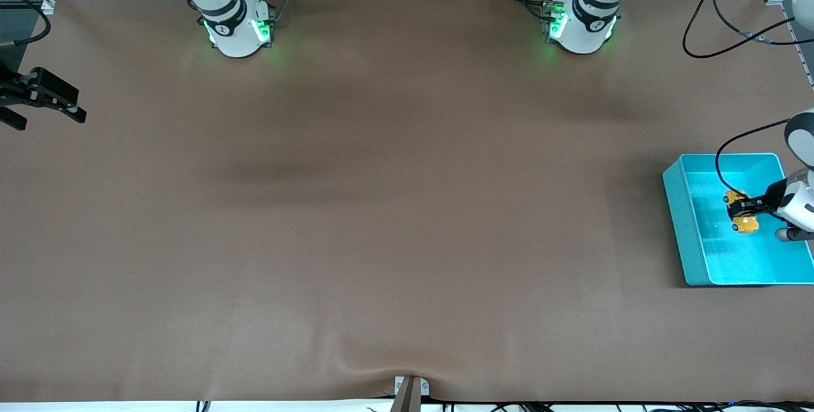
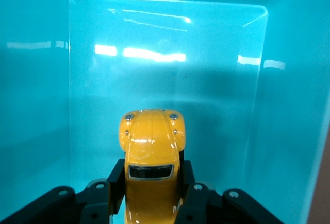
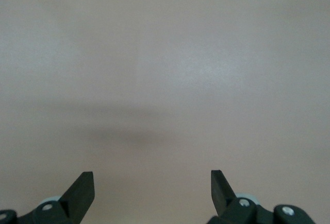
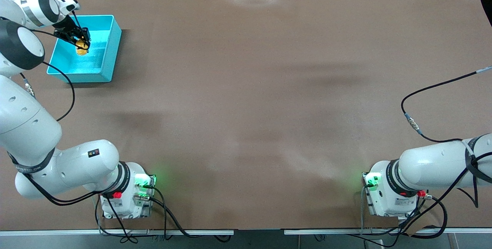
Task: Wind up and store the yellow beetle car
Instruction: 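Lower the car into the blue bin and open the left gripper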
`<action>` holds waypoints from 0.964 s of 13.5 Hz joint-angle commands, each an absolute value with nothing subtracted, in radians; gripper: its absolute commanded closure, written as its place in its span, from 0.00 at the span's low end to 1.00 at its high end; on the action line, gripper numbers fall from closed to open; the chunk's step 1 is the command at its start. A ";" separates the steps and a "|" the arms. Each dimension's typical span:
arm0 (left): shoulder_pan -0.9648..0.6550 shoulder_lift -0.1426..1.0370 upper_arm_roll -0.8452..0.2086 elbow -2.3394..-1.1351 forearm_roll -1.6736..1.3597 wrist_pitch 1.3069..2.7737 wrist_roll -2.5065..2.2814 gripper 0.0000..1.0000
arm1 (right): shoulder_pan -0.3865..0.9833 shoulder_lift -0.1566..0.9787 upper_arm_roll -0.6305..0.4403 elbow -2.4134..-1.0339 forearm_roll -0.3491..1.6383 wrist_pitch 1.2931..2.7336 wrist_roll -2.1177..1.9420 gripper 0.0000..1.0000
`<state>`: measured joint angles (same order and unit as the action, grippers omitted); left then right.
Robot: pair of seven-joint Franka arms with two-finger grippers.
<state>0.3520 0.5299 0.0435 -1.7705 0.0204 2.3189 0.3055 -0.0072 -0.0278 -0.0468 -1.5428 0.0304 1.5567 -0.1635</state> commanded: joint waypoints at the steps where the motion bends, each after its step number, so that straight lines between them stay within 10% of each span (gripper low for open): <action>1: 0.353 0.578 0.035 -1.758 0.049 2.373 0.314 1.00 | -0.012 -0.029 -0.043 -1.546 0.037 1.562 -0.135 0.00; 13: 0.354 0.673 0.037 -1.763 0.092 2.436 0.301 1.00 | -0.006 -0.028 -0.041 -1.543 0.040 1.551 -0.089 0.00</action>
<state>0.3496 0.6569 0.0368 -1.7689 0.0585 2.4296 0.3109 -0.0066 -0.0267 -0.0460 -1.5438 0.0305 1.5554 -0.1089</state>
